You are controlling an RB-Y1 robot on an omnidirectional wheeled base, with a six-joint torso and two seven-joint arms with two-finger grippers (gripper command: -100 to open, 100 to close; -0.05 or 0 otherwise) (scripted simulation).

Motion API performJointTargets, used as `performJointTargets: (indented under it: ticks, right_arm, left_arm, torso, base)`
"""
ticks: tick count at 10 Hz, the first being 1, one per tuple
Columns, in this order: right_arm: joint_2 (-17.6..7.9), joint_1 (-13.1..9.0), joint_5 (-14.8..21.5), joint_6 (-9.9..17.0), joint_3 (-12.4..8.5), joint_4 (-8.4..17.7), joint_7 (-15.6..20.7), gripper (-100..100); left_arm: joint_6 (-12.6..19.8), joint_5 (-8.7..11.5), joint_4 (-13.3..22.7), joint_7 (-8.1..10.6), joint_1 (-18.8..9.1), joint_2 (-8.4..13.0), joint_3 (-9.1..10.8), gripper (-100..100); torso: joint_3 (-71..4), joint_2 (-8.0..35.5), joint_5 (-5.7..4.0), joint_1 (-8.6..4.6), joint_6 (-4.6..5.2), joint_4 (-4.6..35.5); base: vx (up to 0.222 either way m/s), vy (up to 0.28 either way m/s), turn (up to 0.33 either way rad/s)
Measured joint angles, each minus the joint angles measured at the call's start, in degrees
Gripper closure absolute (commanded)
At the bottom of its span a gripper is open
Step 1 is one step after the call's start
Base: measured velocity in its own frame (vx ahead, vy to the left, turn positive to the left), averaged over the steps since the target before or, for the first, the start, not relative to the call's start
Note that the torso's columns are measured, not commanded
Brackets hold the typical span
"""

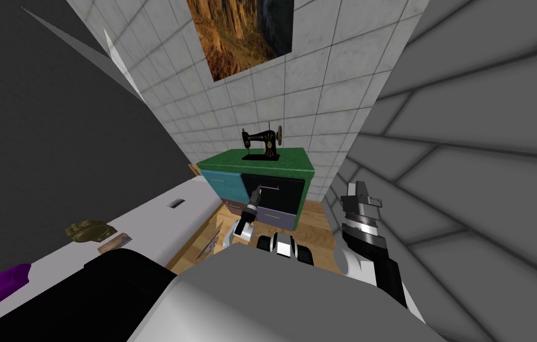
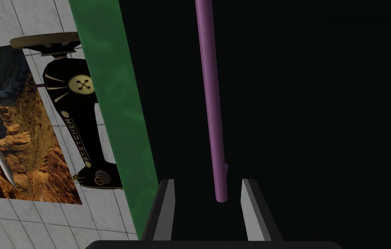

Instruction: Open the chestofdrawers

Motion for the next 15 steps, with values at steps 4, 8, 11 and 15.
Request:
performJointTargets:
  ticks: [4,8,11,15]
  right_arm:
    - [0.0,0.0,0.0,0.0,0.0,0.0,0.0,0]
    - [0.0,0.0,0.0,0.0,0.0,0.0,0.0,0]
    - [0.0,0.0,0.0,0.0,0.0,0.0,0.0,0]
    - [0.0,0.0,0.0,0.0,0.0,0.0,0.0,0]
  left_arm:
    - [1.3,0.0,-1.5,0.06,0.3,0.1,-0.03,100]
    - [1.7,0.0,-3.3,0.31,2.0,0.7,-0.67,100]
    - [1.8,1.2,-2.3,-0.1,1.5,1.7,0.02,100]
    - [-0.3,3.8,4.4,-0.95,-3.5,3.8,2.0,100]
  torso:
    - [0.2,0.4,-0.04,-0.05,-0.01,0.1]
    - [0.4,0.7,-0.15,-0.12,-0.11,0.4]
    - [0.1,0.3,-0.16,-0.24,0.15,0.2]
    - [-0.1,-0.1,-0.04,-0.14,0.15,-0.1]
  base:
    - [0.022,-0.002,0.001]
    - [-0.173,0.01,0.018]
    - [-0.171,0.01,-0.149]
    - [-0.101,-0.004,-0.135]
